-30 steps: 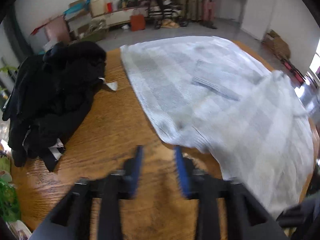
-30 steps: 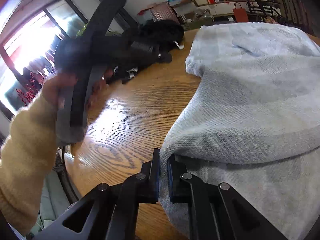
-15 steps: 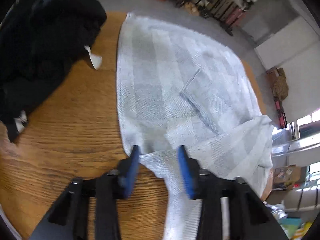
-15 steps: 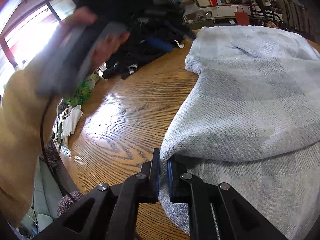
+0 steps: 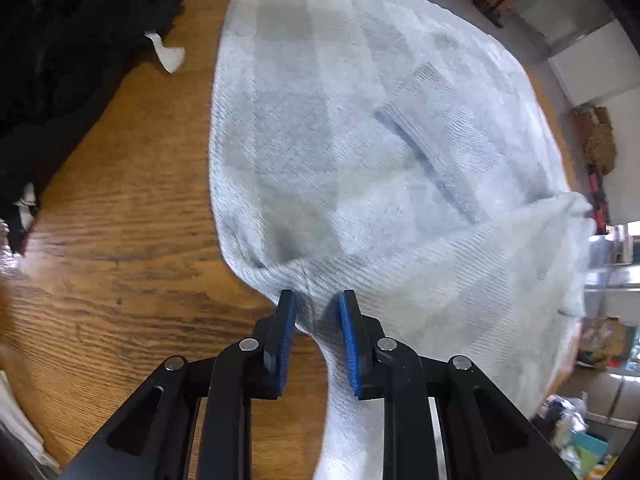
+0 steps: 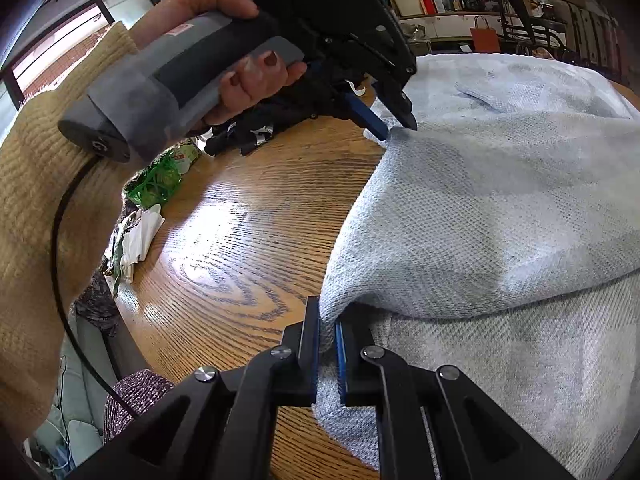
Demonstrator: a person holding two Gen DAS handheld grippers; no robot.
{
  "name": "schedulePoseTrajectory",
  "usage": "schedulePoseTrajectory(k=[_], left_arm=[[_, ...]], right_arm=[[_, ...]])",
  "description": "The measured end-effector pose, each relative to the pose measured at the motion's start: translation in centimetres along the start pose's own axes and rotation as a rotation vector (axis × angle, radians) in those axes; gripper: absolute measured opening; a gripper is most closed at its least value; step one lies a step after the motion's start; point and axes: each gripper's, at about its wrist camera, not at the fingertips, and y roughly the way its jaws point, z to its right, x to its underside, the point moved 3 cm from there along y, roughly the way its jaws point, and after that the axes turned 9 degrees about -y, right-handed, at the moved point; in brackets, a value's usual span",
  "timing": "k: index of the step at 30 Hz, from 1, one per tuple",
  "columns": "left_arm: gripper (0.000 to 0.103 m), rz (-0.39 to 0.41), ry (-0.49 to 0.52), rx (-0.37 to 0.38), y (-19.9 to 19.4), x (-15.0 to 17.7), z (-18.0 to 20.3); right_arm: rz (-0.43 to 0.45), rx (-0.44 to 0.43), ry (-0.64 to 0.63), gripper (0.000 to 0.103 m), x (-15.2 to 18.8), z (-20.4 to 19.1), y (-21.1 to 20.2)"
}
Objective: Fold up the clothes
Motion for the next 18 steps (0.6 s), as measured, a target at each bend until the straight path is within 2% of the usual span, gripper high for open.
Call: schedulePoseTrajectory(k=[1, 6, 11, 15, 16, 17, 18], left_arm=[[0.007, 0.023, 0.019, -0.030, 0.1, 0.0, 0.1], [0.007, 0.071, 0.095, -0.045, -0.1, 0.8, 0.3], [0.006, 0.091, 0.118, -0.043, -0.8, 1.6, -1.0], [0.006, 0.098, 0.101, -0.042, -1.2, 1.9, -2.7], [0.000, 0.126, 0.107, -0.121, -1.1, 1.7, -3.2], [0.000, 0.157, 0.114, -0.207, -1.0, 1.6, -3.8], [0.000, 0.150, 0.097, -0.202, -0.9, 1.5, -4.5]], right_arm=[[0.010, -0.006, -0.003, 0.008, -0.1, -0.1, -0.1], [0.053, -0.038, -0.032, 0.008, -1.1, -1.0, -0.5], [0.068, -0.097, -0.044, 0.008, -1.9, -1.8, -0.5], [0.070, -0.115, -0.109, 0.008, -2.2, -3.3, -0.6], [0.063, -0.124, -0.117, 0.008, -2.2, -3.5, -0.4], [0.048, -0.130, -0.116, 0.008, -2.0, -3.6, -0.1], [0.033, -0.135, -0.114, 0.008, -1.9, -3.6, 0.3]])
